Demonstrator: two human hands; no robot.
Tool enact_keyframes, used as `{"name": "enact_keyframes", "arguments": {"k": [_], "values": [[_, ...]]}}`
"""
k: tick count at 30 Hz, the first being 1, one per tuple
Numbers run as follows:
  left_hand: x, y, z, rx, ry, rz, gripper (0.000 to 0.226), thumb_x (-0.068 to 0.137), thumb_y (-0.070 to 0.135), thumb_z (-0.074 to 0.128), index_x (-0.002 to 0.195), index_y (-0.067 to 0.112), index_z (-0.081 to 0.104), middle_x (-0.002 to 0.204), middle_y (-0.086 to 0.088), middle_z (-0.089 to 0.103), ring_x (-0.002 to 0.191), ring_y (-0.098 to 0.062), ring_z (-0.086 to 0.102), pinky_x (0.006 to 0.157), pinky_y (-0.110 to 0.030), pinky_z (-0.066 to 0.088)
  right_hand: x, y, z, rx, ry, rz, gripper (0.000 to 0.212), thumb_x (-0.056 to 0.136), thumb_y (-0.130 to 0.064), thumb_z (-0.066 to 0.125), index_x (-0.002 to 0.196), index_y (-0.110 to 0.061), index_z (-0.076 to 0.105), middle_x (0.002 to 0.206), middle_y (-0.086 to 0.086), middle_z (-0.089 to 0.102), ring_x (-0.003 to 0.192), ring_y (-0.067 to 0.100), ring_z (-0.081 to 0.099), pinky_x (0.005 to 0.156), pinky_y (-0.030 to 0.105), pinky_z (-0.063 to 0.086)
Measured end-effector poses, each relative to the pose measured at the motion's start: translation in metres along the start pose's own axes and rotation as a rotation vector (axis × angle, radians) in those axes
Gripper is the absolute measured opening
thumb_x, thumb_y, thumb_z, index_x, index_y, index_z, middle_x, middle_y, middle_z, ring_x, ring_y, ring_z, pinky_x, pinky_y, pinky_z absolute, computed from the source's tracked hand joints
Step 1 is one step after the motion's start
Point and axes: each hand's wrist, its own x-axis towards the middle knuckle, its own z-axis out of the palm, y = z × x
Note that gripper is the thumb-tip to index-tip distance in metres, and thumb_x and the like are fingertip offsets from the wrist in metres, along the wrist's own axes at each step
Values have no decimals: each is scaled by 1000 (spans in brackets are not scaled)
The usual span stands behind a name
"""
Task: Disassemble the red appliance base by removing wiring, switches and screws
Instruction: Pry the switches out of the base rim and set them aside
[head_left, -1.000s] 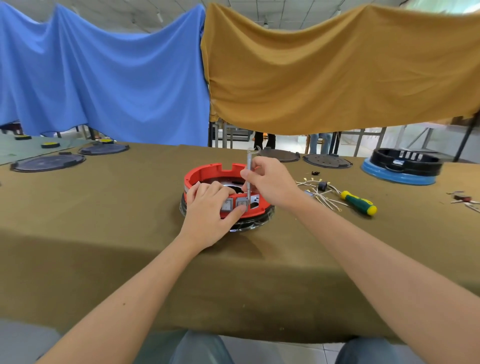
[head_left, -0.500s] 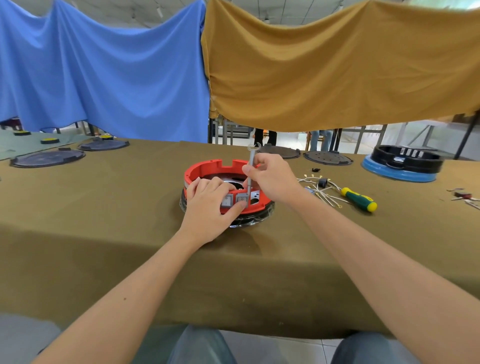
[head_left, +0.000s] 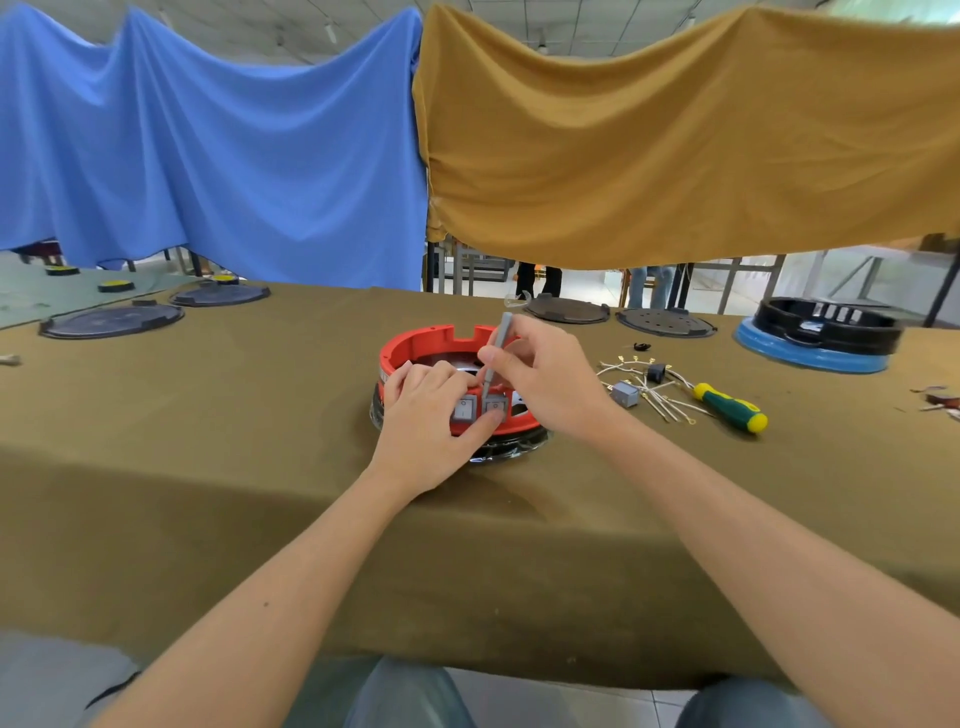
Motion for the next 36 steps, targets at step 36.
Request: {"name": "enact_keyframes", "arguments": {"k": [36], "values": [[0,-2,0,-25,15,-6,46,86,64,42,96,24,62,90,12,51,94,-11,45,108,-22,7,35,-23,-6,-252,-236,82,26,101,-26,55,82,-9,54,73,3,65,64,20,64,64,34,54]]}}
